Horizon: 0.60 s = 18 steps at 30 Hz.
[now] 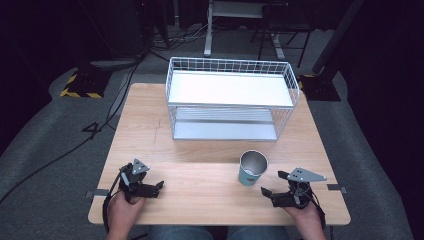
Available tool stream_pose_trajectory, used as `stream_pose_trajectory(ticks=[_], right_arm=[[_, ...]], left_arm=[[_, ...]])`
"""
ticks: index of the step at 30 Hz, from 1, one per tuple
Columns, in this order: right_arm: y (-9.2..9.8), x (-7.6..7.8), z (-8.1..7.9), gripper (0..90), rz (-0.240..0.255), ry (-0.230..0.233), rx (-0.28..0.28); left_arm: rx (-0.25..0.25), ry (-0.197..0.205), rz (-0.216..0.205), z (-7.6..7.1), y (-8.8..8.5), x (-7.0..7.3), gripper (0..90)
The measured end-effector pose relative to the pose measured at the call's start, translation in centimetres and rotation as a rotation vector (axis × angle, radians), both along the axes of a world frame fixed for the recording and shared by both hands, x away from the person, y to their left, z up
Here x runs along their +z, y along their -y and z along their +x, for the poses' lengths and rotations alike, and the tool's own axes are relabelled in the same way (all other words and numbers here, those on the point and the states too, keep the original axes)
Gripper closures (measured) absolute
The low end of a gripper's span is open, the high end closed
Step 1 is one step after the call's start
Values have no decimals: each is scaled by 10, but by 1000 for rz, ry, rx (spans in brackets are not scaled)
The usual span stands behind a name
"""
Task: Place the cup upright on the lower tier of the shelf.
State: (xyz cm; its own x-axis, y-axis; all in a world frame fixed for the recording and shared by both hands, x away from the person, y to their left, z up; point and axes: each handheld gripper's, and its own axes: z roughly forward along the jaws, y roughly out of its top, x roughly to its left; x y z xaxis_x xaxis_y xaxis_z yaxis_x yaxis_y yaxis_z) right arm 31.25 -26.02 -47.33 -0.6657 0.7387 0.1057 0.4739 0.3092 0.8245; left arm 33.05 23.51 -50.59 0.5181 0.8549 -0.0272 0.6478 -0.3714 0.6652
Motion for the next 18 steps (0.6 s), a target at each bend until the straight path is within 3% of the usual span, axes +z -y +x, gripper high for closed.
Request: stream_pose_trajectory(ticks=[7, 13, 18], right_arm=[[-20, -8, 4, 69, 9, 10, 4], [-39, -15, 8, 131, 42, 32, -53], [-52, -22, 10, 135, 15, 42, -59]], left_arm=[[0, 0, 0, 0, 0, 0, 4], [0, 0, 0, 0, 0, 0, 4], [0, 1, 1, 0, 0, 0, 4]])
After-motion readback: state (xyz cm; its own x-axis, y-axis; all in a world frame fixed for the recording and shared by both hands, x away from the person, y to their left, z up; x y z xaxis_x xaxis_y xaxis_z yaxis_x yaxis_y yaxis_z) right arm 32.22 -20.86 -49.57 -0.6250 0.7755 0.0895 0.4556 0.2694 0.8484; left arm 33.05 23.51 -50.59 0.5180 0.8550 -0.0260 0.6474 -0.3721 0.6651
